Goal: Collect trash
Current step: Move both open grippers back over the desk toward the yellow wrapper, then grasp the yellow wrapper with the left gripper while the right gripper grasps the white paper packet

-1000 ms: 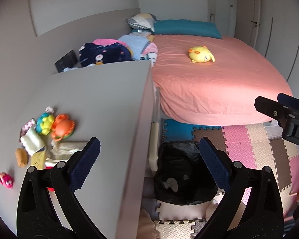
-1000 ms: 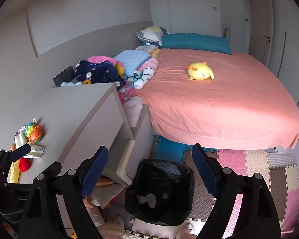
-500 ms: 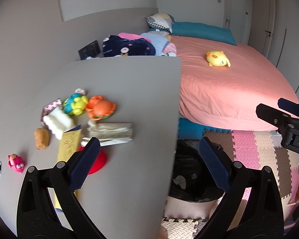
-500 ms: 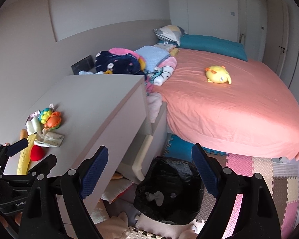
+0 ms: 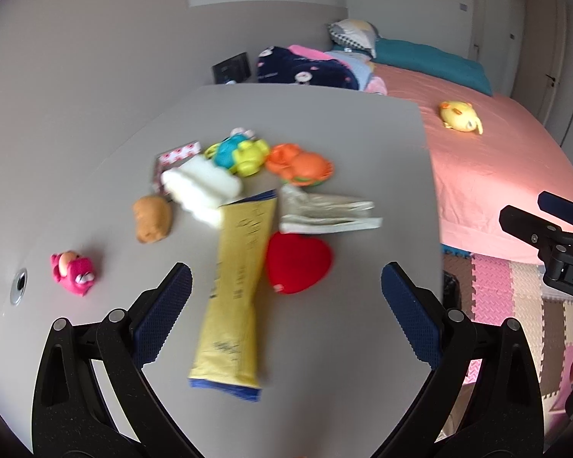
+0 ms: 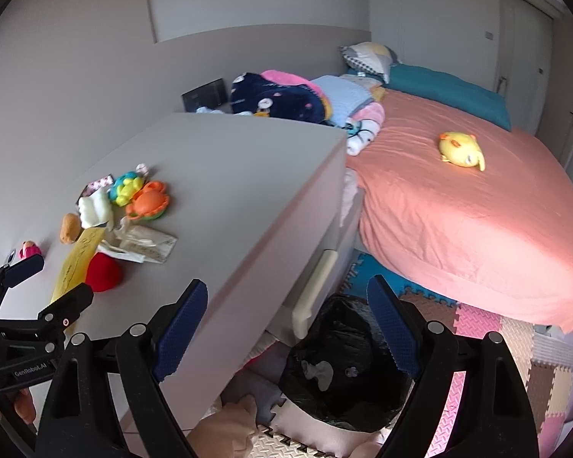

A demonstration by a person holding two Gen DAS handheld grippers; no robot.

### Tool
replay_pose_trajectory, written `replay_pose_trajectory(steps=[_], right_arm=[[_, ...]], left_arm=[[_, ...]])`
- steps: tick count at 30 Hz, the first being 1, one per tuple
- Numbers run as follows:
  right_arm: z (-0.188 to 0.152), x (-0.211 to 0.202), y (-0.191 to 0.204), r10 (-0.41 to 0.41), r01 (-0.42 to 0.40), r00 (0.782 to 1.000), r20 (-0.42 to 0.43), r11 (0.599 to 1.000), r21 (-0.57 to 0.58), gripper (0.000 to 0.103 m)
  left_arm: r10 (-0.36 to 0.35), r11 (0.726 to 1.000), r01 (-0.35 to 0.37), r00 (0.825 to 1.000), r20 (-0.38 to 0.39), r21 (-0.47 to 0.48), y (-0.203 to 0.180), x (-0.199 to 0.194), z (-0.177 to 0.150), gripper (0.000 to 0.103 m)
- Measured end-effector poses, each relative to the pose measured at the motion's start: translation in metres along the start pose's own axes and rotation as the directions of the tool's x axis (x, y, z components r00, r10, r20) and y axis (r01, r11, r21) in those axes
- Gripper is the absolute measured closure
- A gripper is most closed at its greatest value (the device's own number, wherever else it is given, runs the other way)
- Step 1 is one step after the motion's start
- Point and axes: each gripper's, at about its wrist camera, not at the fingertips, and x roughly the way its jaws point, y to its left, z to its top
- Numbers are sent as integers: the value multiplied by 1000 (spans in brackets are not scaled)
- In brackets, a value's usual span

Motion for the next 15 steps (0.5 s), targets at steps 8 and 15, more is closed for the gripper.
replay_pose_trajectory(steps=[8,15], right_arm=[[2,20,26,35,-36,999,-31,999,-36,17],[3,39,47,98,-103,993,-70,991,-85,17]], left_arm=[[28,999,-29,999,-34,-26,29,6,-14,7],[59,997,-62,996,-66,-39,46,19,-22,22]])
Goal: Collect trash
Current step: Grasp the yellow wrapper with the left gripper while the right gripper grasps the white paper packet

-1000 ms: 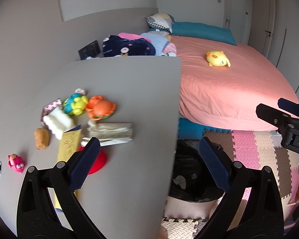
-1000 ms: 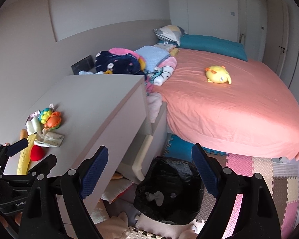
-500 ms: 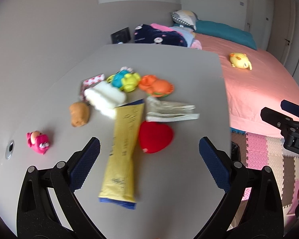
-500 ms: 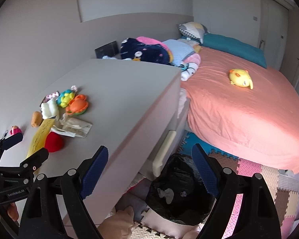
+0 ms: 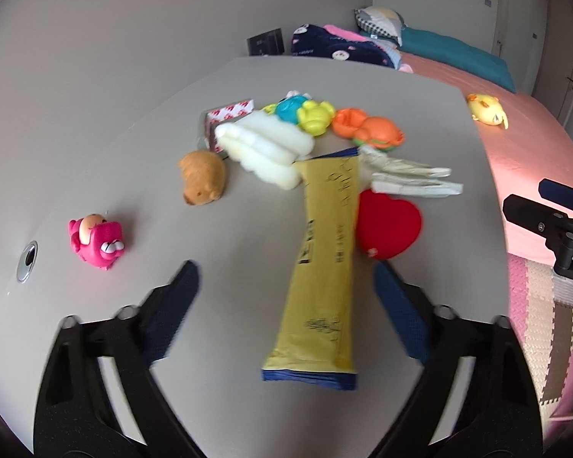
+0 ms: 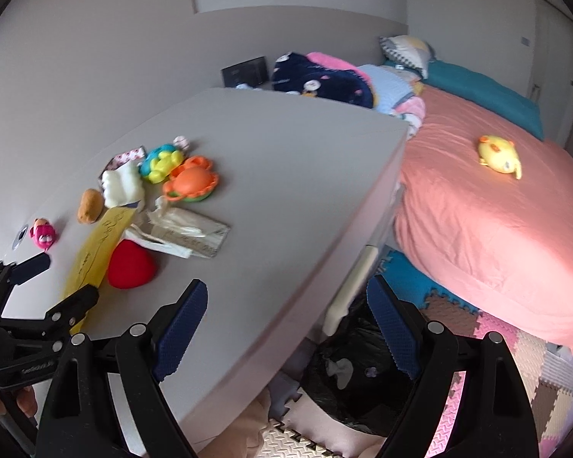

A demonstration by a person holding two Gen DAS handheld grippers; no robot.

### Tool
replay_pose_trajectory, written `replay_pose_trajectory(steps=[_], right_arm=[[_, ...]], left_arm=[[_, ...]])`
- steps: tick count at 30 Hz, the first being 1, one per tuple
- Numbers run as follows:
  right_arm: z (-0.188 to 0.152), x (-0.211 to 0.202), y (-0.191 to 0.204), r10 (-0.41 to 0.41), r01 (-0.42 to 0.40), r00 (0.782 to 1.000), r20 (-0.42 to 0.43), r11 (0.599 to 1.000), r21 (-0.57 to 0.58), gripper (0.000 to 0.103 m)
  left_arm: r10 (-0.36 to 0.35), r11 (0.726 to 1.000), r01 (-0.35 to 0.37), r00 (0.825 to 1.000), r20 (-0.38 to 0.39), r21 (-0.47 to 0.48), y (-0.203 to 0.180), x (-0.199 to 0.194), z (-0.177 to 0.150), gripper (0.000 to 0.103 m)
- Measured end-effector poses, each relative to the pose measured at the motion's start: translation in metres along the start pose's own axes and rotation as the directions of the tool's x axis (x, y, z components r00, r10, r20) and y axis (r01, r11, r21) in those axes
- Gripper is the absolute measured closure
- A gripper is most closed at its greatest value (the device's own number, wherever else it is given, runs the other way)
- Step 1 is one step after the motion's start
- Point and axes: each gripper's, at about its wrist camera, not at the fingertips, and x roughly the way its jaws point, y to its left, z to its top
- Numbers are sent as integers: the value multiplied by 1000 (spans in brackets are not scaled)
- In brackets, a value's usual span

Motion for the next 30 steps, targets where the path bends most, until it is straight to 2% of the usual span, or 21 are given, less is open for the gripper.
replay_pose_trajectory(steps=[3,11,16,23,27,30], right_arm=[[2,10,11,14,-15,1000,-17,999,-41,17],[10,31,32,42,-46,998,-46,994,-104,17],[18,43,40,57,-64,997,-58,988,-138,22],[27,53,52,76,-85,996,-54,979,-186,31],[30,57,60,83,-93,995,-55,971,-222,46],[32,58,65,98,-108,994,-54,964,-242,53]], left_arm=[[3,1000,-3,1000,-20,-13,6,8,0,35],[9,999,-10,1000,-23,-40,18,17,3,54],[7,999,-8,1000,-21,-54,22,21,5,66],[-10,999,10,1000,-2,-48,24,11,3,74],[-6,999,5,1000,-10,-36,24,13,5,74],[-9,999,8,1000,-14,-42,25,14,6,74]])
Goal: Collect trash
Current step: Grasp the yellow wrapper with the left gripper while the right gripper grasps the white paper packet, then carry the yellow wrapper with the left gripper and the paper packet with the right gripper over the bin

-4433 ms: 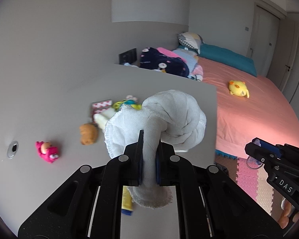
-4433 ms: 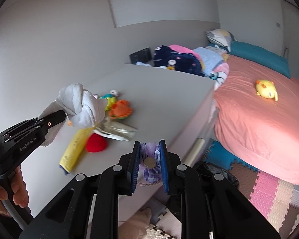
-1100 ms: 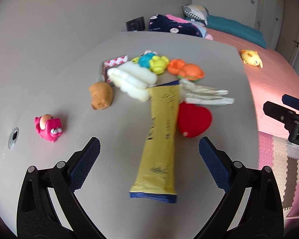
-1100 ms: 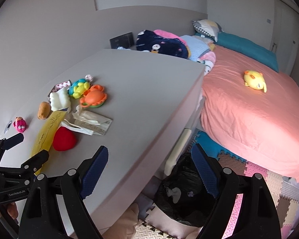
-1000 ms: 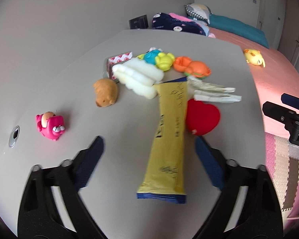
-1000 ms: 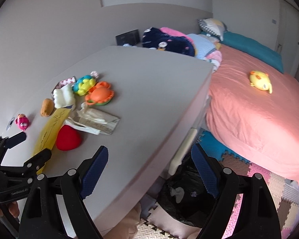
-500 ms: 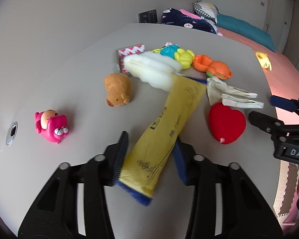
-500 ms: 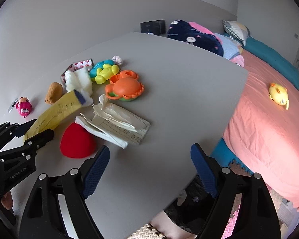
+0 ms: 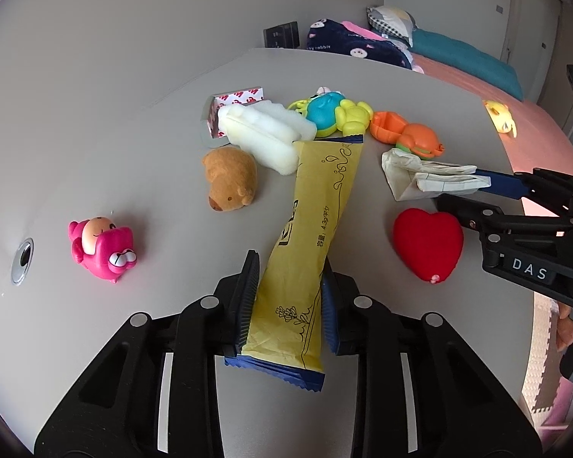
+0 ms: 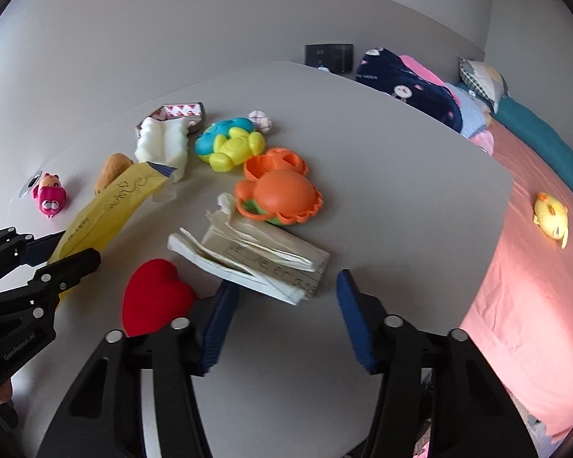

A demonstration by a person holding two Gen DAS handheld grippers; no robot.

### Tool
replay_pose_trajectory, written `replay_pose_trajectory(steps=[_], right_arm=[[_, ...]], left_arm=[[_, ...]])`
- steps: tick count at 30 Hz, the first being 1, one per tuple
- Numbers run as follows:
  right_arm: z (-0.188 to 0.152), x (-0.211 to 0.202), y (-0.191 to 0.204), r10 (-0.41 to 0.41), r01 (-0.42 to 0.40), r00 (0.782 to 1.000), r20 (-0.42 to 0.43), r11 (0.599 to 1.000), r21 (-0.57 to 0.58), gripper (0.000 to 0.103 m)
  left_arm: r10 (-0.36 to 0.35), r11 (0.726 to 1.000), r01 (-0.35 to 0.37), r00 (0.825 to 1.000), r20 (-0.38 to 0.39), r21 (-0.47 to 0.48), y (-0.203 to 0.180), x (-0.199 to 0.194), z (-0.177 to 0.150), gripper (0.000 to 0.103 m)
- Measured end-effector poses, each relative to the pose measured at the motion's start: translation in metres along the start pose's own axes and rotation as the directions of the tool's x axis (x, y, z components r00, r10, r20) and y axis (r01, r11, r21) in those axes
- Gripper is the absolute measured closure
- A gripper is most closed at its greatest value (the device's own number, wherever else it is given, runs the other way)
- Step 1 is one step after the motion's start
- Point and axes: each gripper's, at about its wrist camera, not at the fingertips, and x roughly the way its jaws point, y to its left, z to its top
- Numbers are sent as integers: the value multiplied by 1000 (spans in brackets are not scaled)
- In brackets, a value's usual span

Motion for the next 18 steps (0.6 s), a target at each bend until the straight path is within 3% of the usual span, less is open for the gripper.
replay_pose_trajectory(steps=[2,4,6,18], right_arm=[[0,0,2,22,-22,1000,0,1000,-11,66],[1,-1,5,37,-38,999,-9,999,-17,91],[1,-2,6,57,-57,998,-18,998,-17,100],[-6,-34,1,119,-120,993,14,991,56,101]], left_arm=[[-7,1000,7,1000,-7,-8,0,4,4,74],[-11,1000,11,1000,-9,-14,1,4,4,74],[-12,1000,12,1000,-10,-17,2,4,4,74],[-19,999,20,999,39,-39,3,-18,5,74]])
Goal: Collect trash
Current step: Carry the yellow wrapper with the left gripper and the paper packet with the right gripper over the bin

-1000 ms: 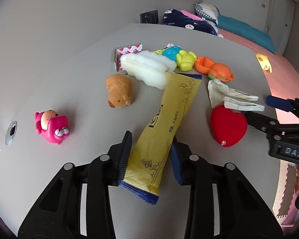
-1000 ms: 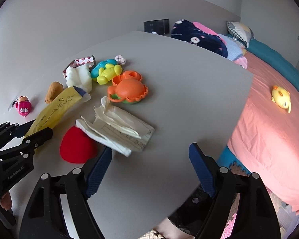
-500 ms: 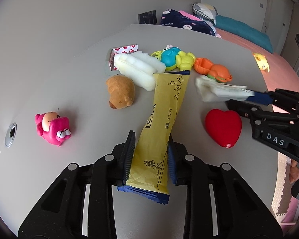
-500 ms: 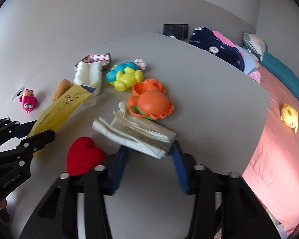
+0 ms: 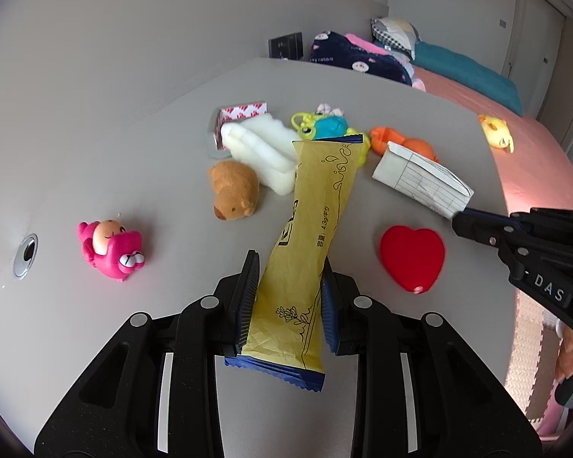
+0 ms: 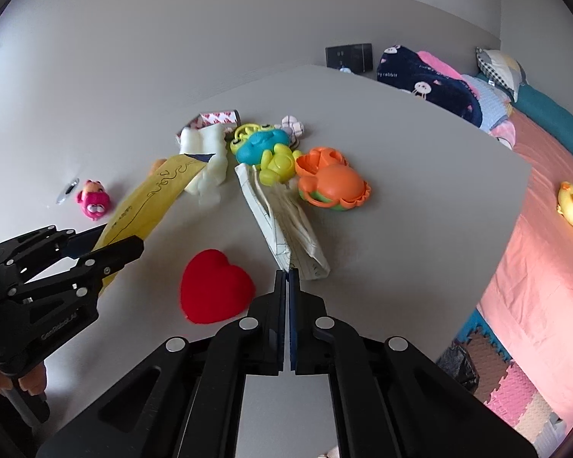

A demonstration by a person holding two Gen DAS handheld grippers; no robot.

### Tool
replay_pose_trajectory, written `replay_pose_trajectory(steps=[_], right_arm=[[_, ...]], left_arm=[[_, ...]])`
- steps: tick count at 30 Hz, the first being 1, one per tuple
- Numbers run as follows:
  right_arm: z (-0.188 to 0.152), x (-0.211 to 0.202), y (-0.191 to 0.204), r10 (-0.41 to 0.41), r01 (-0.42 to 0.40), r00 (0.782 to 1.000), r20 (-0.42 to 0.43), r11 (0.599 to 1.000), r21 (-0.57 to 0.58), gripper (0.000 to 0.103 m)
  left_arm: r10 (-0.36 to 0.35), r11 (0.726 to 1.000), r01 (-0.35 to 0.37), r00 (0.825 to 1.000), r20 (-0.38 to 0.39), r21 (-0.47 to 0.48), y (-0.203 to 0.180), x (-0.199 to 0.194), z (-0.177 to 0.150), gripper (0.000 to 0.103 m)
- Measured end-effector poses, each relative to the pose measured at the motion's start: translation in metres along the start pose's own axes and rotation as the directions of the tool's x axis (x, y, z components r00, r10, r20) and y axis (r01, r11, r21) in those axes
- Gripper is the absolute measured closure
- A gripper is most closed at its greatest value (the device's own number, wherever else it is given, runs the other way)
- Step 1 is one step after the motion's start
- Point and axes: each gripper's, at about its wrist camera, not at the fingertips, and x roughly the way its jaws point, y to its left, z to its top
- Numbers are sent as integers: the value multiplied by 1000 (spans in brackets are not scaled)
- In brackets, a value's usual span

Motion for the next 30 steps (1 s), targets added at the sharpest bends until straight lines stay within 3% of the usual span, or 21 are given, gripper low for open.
replay_pose_trajectory(steps=[15,30], right_arm=[[-10,-57,-19,18,-27,994,105,996,87,102],[-35,-108,-75,-71,43,985,158,983,179,102]], left_arm=[[-17,1000,17,998,55,10,-22,-38,4,74],[-102,990,94,992,68,108,-99,-43,19,74]])
